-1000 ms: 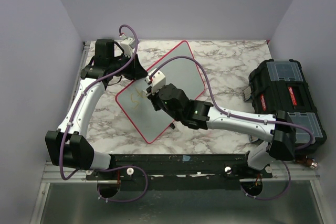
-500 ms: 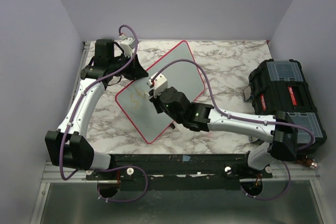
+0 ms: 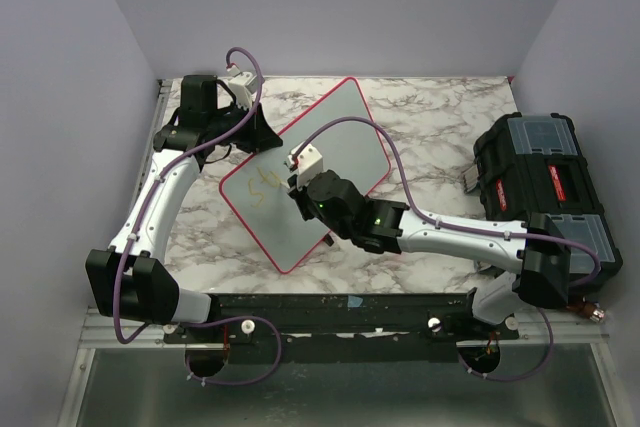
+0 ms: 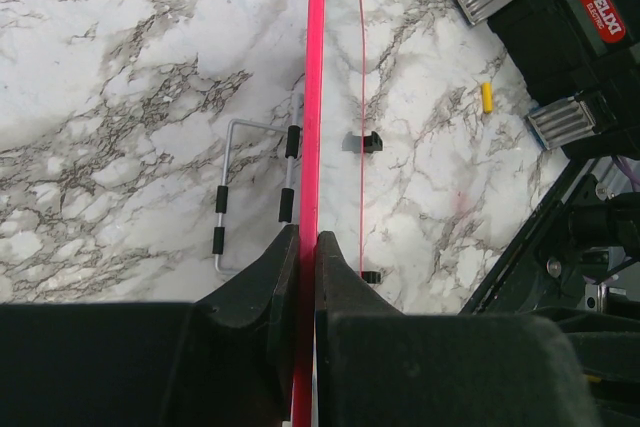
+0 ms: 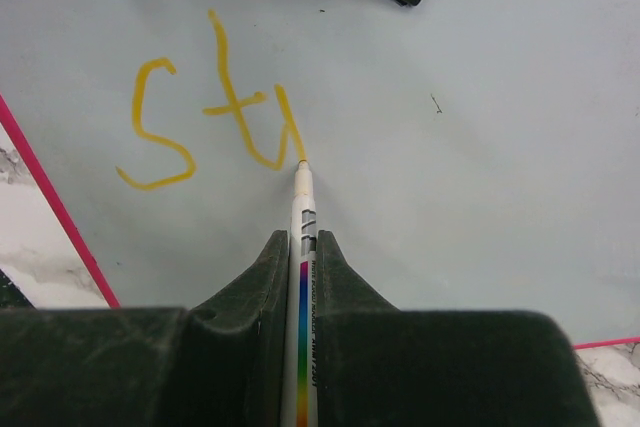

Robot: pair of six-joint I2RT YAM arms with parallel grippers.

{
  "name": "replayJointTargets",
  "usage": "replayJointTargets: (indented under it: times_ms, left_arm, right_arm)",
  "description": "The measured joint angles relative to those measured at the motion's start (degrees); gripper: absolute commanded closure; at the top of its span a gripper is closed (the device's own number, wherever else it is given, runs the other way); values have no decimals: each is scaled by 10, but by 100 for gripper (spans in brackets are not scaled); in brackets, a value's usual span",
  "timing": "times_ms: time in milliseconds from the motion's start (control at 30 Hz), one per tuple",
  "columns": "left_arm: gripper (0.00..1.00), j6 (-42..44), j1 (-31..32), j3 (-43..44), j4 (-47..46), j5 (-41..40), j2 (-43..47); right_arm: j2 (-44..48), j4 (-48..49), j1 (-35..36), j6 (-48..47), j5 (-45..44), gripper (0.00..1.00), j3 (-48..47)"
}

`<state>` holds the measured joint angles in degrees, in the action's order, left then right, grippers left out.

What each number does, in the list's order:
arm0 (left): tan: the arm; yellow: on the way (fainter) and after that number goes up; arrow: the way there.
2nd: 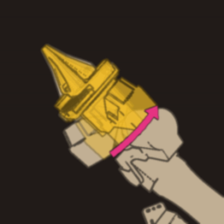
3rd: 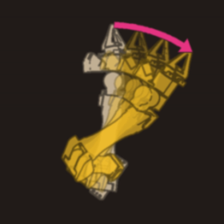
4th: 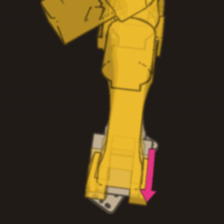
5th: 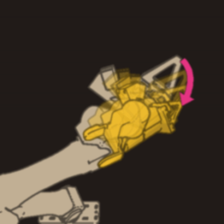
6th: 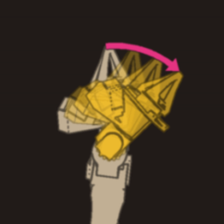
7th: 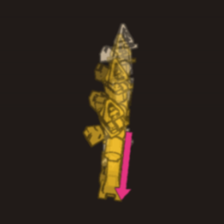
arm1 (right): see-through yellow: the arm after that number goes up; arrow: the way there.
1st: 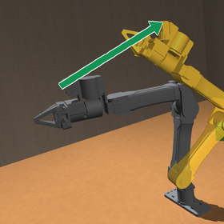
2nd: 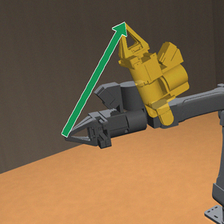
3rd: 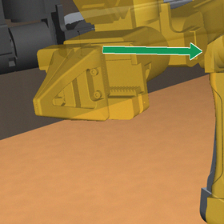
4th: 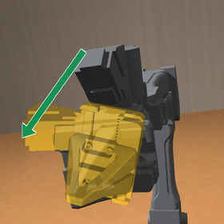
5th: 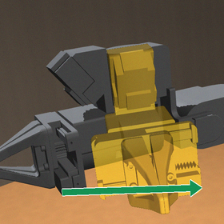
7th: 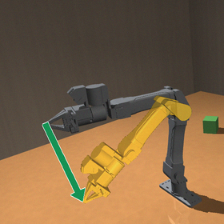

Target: Write a sentence on the whiteboard

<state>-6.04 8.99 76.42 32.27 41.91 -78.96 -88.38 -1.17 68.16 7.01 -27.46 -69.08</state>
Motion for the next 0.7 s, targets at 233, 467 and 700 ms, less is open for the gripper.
replayJointTargets:
  times_ms: [233, 467, 700]
  left_arm:
    - [100, 0, 0, 0, 0, 0, 0]
    - [100, -1, 0, 0, 0, 0, 1]
    - [100, -2, 2, 0, 0, 0, 2]
  right_arm:
    - [-1, -9, 0, -2, 0, 99, -9]
    - [-10, -16, 0, -7, 0, 99, -37]
    - [-20, -16, 0, -16, -7, 99, -61]
